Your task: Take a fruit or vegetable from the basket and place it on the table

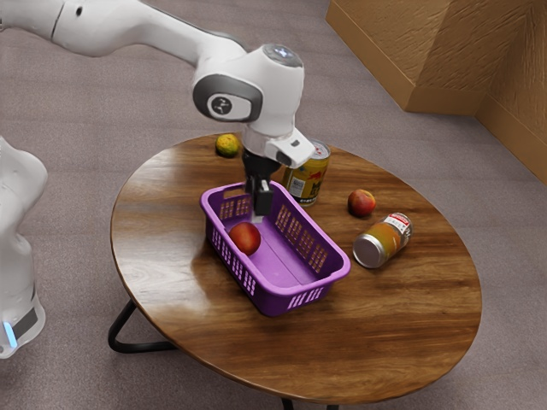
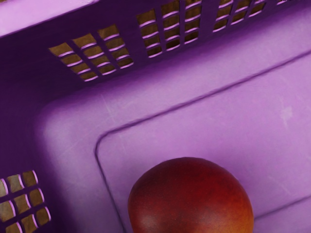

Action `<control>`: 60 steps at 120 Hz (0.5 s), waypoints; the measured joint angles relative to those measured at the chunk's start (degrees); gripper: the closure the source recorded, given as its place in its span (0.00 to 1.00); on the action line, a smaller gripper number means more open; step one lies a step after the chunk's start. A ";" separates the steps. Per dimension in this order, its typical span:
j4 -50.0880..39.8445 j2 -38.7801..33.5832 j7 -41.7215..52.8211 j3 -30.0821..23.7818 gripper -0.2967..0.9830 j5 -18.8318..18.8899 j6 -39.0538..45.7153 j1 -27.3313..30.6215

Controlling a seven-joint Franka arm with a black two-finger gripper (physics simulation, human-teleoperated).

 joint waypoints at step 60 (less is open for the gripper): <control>1.71 4.97 -0.28 1.76 0.25 -5.59 -7.64 -4.71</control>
